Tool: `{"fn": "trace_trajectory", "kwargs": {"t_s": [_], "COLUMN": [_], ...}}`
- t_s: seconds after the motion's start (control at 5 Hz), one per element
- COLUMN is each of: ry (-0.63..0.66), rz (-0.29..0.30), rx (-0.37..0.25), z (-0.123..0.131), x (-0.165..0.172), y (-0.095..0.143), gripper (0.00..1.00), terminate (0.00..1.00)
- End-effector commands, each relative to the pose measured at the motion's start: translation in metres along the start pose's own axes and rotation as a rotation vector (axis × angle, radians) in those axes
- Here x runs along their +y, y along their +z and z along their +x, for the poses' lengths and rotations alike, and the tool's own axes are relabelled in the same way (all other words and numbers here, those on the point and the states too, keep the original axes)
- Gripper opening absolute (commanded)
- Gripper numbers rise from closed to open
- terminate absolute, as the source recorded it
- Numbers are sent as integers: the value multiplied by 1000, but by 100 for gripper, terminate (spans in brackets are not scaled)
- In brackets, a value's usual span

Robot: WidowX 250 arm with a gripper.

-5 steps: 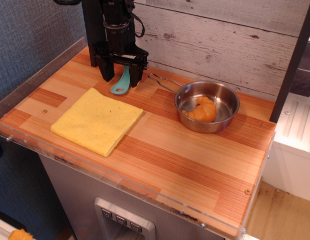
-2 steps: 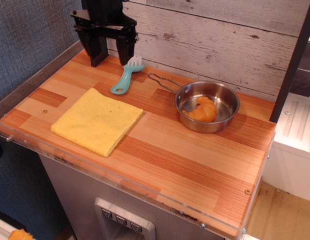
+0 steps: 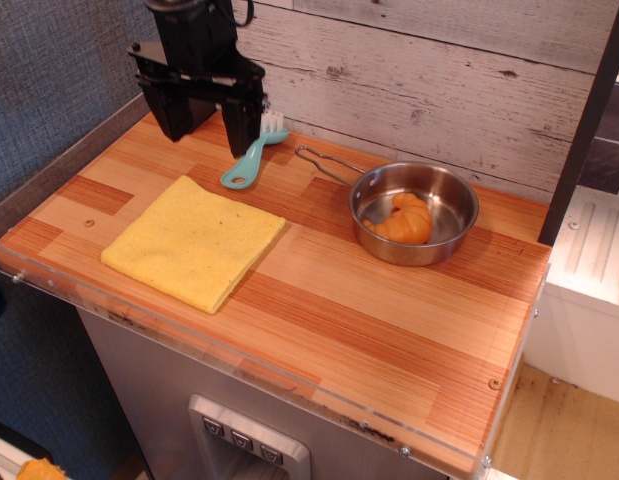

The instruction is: Move the scrub brush behind the yellow cloth.

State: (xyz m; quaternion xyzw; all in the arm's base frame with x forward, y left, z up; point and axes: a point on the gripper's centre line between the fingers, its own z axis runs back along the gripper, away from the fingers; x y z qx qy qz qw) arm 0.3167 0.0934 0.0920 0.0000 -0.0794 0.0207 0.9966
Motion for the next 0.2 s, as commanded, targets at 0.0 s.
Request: {"fn": "trace_trajectory", "kwargs": {"t_s": [0.0], "ry": [-9], "rz": [17], "rx": [-61], "z": [3], "x": [0], "y": [21], "gripper": [100], "terminate": [100]}}
